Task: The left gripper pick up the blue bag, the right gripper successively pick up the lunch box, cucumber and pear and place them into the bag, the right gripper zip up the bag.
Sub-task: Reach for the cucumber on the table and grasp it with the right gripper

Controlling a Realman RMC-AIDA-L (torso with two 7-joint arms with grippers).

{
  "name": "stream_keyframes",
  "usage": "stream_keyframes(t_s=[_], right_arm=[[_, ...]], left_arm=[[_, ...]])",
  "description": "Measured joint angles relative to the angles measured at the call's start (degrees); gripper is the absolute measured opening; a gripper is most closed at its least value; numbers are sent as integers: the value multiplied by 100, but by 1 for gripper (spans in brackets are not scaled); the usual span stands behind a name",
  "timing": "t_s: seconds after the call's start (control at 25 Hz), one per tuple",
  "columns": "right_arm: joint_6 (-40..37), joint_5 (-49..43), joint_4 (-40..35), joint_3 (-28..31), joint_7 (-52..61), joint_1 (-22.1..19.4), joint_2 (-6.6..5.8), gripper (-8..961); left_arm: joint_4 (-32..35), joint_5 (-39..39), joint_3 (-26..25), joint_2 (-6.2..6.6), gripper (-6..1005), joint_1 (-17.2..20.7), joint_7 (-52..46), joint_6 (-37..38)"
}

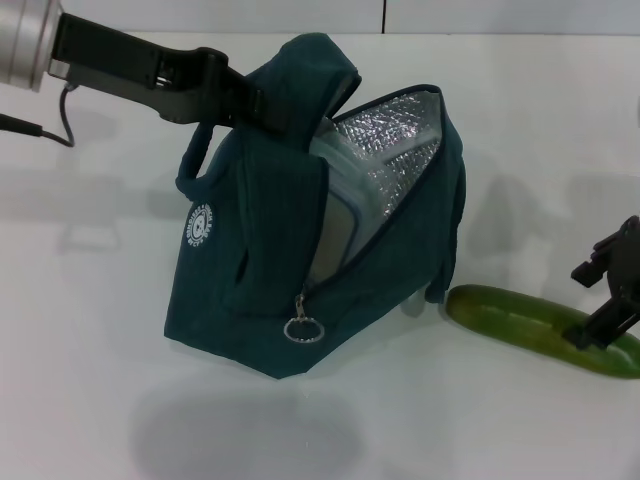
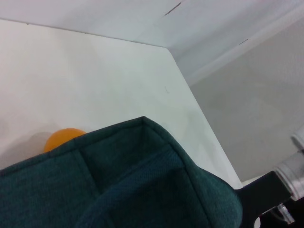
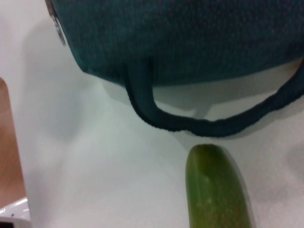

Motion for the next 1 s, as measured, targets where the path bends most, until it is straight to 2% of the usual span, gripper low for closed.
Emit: stream_keyframes(t_s=[0.44,1.0], right_arm=[[476,-130,206,-193,-95,-43,140,856],[833,-85,590,-499,-190,-34,195,856]], left_arm=[[0,-2,0,2,45,1,3,1],[0,4,8,0,45,-26,16,1]])
